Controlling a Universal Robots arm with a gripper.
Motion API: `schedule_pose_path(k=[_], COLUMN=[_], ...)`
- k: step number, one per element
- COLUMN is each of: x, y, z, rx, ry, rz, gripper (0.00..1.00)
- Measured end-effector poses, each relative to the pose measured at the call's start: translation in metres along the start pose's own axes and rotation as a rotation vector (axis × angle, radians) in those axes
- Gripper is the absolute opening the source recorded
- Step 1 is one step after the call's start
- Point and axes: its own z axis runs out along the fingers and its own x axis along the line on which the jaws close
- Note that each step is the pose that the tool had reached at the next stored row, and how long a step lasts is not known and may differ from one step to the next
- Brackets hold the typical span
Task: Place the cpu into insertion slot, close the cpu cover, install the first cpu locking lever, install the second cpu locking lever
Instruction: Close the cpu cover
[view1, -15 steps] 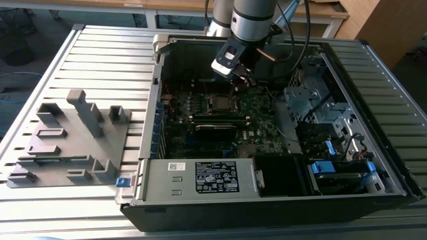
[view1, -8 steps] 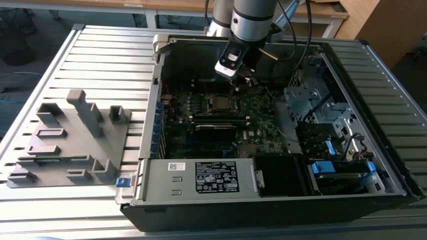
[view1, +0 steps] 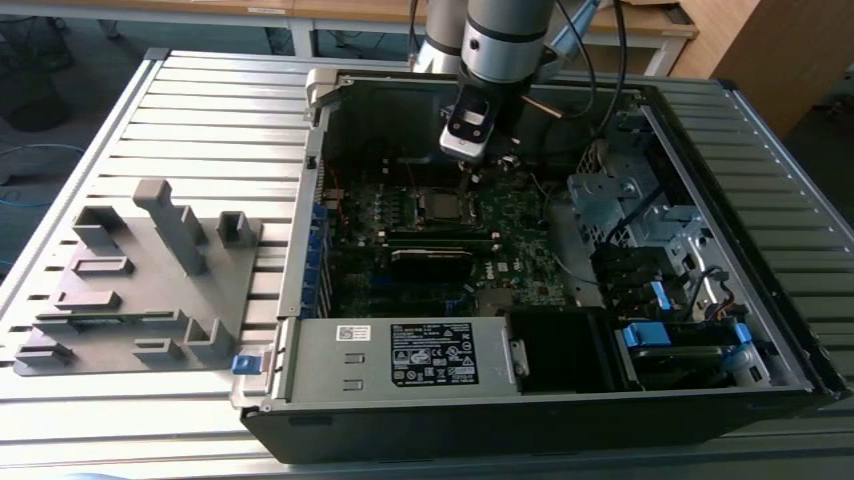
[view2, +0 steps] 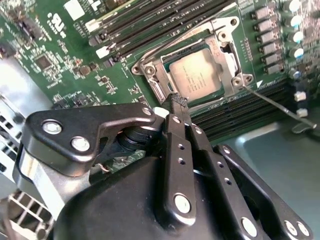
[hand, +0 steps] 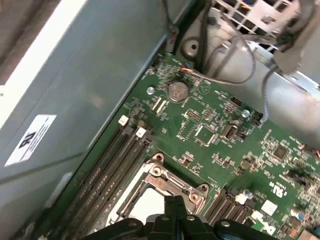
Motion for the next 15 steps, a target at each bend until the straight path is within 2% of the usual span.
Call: schedule_pose_path(k=[9, 15], x=[0.0000, 0.0000], y=[0.0000, 0.0000], z=[0.0004, 0.0005], rx=[0.0013, 0.0013], ry=[0.0024, 0.0026], rz=[-0.137, -0.147], gripper=[0.11, 0.11])
